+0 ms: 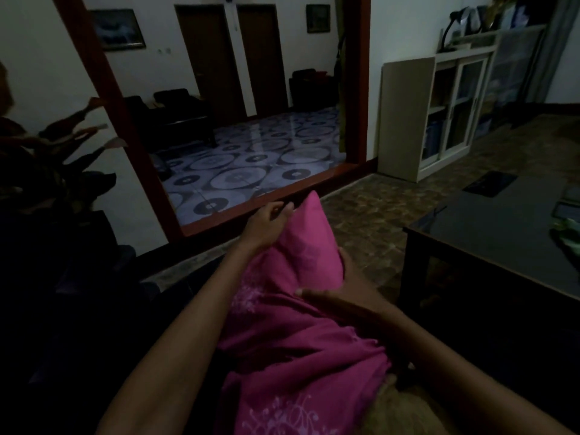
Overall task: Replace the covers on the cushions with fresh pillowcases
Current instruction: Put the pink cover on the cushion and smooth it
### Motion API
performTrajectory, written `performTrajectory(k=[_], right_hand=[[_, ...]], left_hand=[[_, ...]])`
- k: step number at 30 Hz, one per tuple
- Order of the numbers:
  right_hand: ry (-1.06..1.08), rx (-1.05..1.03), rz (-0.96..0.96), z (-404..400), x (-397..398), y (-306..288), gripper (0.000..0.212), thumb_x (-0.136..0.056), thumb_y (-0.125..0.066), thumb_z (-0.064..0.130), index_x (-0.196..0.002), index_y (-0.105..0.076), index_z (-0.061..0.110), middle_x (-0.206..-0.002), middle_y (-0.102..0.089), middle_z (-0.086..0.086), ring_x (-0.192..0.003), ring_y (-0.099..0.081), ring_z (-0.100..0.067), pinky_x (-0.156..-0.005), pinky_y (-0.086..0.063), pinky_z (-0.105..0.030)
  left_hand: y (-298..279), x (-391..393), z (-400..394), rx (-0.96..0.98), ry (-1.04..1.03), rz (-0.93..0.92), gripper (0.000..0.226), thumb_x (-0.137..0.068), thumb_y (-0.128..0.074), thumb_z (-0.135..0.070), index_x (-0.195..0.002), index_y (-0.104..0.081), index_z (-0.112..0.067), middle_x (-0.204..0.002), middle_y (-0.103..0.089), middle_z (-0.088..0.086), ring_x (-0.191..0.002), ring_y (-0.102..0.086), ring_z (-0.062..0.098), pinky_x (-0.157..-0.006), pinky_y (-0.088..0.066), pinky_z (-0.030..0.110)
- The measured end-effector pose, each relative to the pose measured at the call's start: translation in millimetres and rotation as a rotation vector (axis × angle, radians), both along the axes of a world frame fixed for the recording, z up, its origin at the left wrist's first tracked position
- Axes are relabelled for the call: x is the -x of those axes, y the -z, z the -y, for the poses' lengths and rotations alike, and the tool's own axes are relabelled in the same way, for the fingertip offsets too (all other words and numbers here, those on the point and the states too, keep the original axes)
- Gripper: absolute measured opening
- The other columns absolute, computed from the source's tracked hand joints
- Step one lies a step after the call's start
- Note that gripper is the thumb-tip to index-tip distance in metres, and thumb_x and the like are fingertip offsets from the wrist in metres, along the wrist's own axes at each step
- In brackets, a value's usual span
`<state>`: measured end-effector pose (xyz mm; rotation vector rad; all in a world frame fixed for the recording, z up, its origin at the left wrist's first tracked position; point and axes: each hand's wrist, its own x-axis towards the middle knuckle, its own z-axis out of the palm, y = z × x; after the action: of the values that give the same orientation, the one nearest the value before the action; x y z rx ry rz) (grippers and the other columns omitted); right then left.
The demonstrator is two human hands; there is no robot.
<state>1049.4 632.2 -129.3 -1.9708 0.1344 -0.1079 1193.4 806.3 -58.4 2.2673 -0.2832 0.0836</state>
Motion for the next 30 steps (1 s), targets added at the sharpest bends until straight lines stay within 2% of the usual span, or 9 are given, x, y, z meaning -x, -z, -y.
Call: performTrajectory(k=[2, 4, 6, 11, 15, 19, 21, 23, 30], right_hand=[[-0.004, -0.012, -0.013, 5, 12, 1, 0.147, -0.039, -0.091, 0.076, -0.158, -0.013, 0.038, -0.158, -0.035, 0.01, -0.134, -0.044, -0.007, -0.113, -0.035, -0.027], [-0.008, -0.04, -0.003, 12, 18, -1, 0.14, -0.046, -0.094, 0.067, -0.157, -0.015, 0.037, -0.151, -0.037, 0.014, -0.129, -0.045, -0.005, -0.108, -0.037, -0.023], [-0.02, -0.08, -0.033, 19, 14, -5, 0.133, -0.05, -0.096, 0.059, -0.156, -0.02, 0.035, -0.138, -0.04, 0.017, -0.122, -0.046, -0.004, -0.099, -0.037, -0.02], [0.058, -0.201, -0.123, 27, -35, -29, 0.123, -0.049, -0.091, 0.069, -0.151, -0.037, 0.026, -0.144, -0.052, 0.003, -0.111, -0.061, -0.016, -0.098, -0.052, -0.035], [0.112, -0.162, -0.104, 21, -75, -50, 0.128, -0.059, -0.084, 0.071, -0.159, -0.024, 0.017, -0.161, -0.033, -0.009, -0.139, -0.042, -0.029, -0.109, -0.041, -0.042], [0.054, -0.125, -0.126, 8, -102, -59, 0.125, -0.065, -0.081, 0.07, -0.161, -0.019, 0.021, -0.163, -0.028, -0.013, -0.142, -0.039, -0.032, -0.114, -0.039, -0.048], [-0.003, -0.042, -0.173, 2, -99, -53, 0.123, -0.064, -0.082, 0.07, -0.159, -0.02, 0.021, -0.162, -0.029, -0.012, -0.141, -0.039, -0.031, -0.115, -0.037, -0.044], [0.004, 0.042, -0.184, 2, -92, -38, 0.125, -0.061, -0.084, 0.071, -0.158, -0.024, 0.019, -0.161, -0.033, -0.01, -0.141, -0.041, -0.028, -0.113, -0.037, -0.037], [0.06, 0.08, -0.165, 3, -82, -22, 0.121, -0.06, -0.083, 0.072, -0.155, -0.034, 0.017, -0.155, -0.045, -0.007, -0.12, -0.058, -0.023, -0.089, -0.048, -0.024]], left_hand=[[3, -13, 14, -0.084, 0.039, -0.078, 0.088, -0.082, -0.028, -0.086, -0.133, -0.062, -0.022, -0.141, -0.058, 0.003, -0.13, -0.052, 0.023, -0.114, -0.036, 0.04], [17, -5, 26, -0.085, 0.116, -0.124, 0.066, -0.1, -0.029, -0.066, -0.142, -0.055, -0.021, -0.147, -0.047, -0.005, -0.137, -0.042, 0.016, -0.117, -0.027, 0.033], [42, 1, 30, -0.067, 0.129, -0.119, 0.059, -0.103, -0.03, -0.059, -0.146, -0.05, -0.023, -0.153, -0.044, 0.002, -0.142, -0.04, 0.021, -0.119, -0.025, 0.034], [77, -1, 25, 0.038, -0.034, -0.12, 0.09, -0.081, -0.021, -0.081, -0.146, -0.048, -0.024, -0.15, -0.049, 0.008, -0.139, -0.044, 0.028, -0.118, -0.03, 0.043], [83, 6, 22, 0.004, -0.056, -0.063, 0.084, -0.086, -0.021, -0.079, -0.147, -0.044, -0.027, -0.149, -0.048, 0.007, -0.137, -0.045, 0.028, -0.115, -0.032, 0.043], [89, 4, 19, 0.03, -0.085, -0.045, 0.089, -0.084, -0.015, -0.078, -0.146, -0.046, -0.024, -0.148, -0.05, 0.008, -0.136, -0.045, 0.028, -0.114, -0.034, 0.042], [89, 5, 16, 0.049, -0.139, -0.074, 0.098, -0.08, -0.007, -0.084, -0.143, -0.051, -0.022, -0.146, -0.052, 0.012, -0.135, -0.047, 0.031, -0.113, -0.034, 0.041], [87, 4, 10, 0.015, -0.18, -0.137, 0.09, -0.091, -0.005, -0.077, -0.143, -0.052, -0.02, -0.147, -0.05, 0.018, -0.136, -0.045, 0.036, -0.114, -0.032, 0.043], [61, -13, 3, -0.231, -0.15, -0.26, 0.081, -0.099, -0.009, -0.069, -0.144, -0.052, -0.016, -0.15, -0.045, 0.019, -0.138, -0.042, 0.037, -0.115, -0.028, 0.045]])
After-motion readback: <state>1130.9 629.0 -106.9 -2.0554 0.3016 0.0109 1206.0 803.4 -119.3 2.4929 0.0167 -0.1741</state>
